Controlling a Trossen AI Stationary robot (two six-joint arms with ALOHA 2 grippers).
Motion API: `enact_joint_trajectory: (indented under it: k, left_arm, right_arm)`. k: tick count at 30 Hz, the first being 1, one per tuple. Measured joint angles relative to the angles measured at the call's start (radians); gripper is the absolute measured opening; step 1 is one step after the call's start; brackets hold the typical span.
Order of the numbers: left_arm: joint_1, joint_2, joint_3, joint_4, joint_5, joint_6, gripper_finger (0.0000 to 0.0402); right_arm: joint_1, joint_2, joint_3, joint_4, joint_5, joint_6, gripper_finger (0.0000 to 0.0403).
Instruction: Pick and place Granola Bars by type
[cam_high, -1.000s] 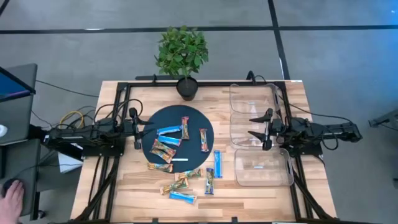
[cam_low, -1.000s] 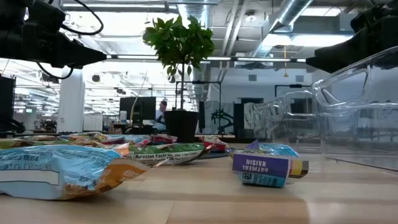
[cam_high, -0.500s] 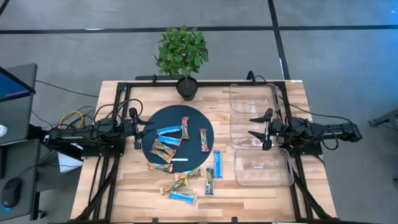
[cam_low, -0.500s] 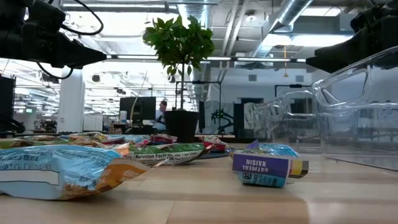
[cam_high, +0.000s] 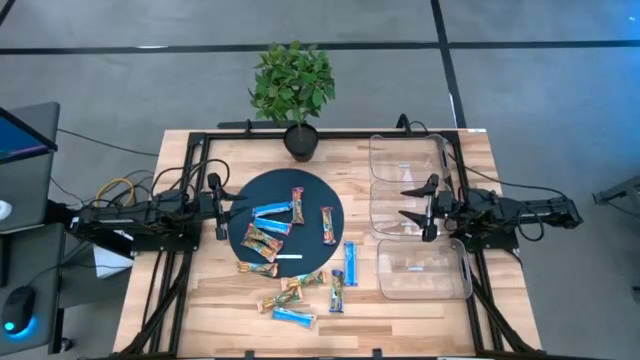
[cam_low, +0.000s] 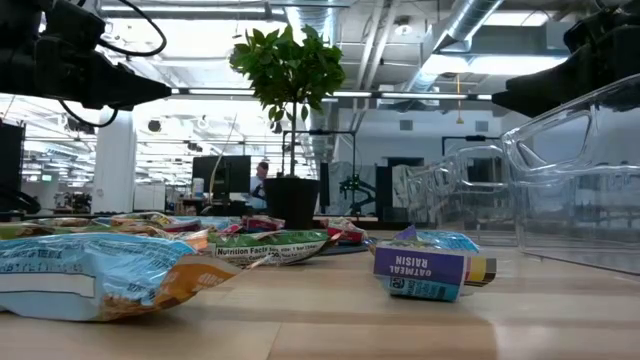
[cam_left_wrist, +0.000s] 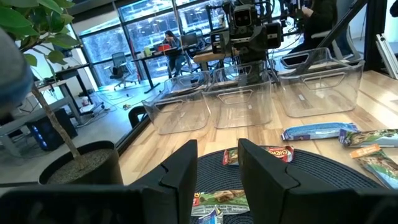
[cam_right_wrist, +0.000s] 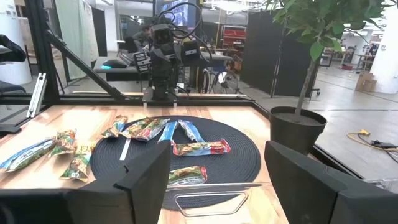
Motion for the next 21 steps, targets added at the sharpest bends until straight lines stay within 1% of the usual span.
enact_joint_trajectory:
  k: [21]
  left_arm:
    - [0.0, 0.0, 0.0, 0.0, 0.0, 0.004, 0.0112]
  right_arm:
    - [0.0, 0.0, 0.0, 0.0, 0.0, 0.0, 0.0255]
